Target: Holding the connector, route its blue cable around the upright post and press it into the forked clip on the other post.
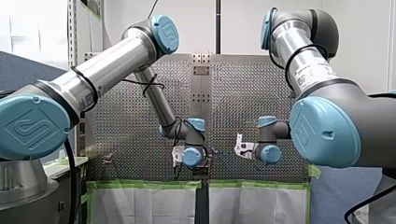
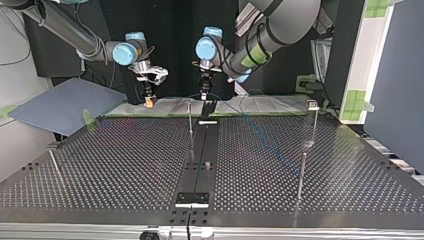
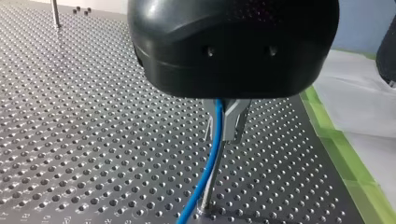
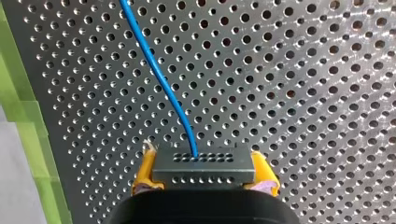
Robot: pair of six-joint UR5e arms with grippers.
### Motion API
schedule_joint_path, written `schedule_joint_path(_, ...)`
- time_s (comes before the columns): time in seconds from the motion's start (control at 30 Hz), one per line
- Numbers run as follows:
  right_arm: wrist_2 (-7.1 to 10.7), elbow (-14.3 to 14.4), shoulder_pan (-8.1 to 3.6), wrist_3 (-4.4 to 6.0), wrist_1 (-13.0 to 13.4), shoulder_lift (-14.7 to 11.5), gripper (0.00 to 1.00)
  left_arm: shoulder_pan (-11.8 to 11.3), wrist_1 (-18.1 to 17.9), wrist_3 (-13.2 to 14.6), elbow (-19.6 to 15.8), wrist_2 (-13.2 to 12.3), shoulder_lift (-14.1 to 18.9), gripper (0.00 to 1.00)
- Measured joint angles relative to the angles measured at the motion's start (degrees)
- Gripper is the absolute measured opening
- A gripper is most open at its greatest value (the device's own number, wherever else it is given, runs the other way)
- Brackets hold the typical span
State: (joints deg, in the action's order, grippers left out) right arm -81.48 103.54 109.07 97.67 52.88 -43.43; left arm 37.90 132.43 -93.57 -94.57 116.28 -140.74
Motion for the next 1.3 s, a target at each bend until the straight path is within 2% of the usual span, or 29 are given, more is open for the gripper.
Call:
schedule_joint_path(0.17,0.08,-0.03,-0.48,0.24,0.14,-0.01,0.00,0.00,0.38,1.83,-0.02,-0.07,0.00,0.00)
schedule_joint_path(0.47,0.50,-0.10,-1.28,0.81,0.38,0.02,0.00,0.29,0.45,2.49,0.04,-0.12,-0.03,0.00)
schedule_joint_path(0.77,0.69,-0.09,-1.30,0.56,0.08,0.04,0.00,0.48,0.54,2.39,-0.02,0.07,-0.22,0.00)
schedule_joint_path(0.97,0.70,-0.08,-1.12,0.42,-0.04,0.05,0.00,0.64,0.10,2.32,0.15,0.13,-2.14,0.00)
schedule_joint_path(1.3,0.74,-0.04,-0.98,-0.08,-0.08,0.14,0.00,0.14,0.48,0.42,1.88,-0.28,-3.62,0.00)
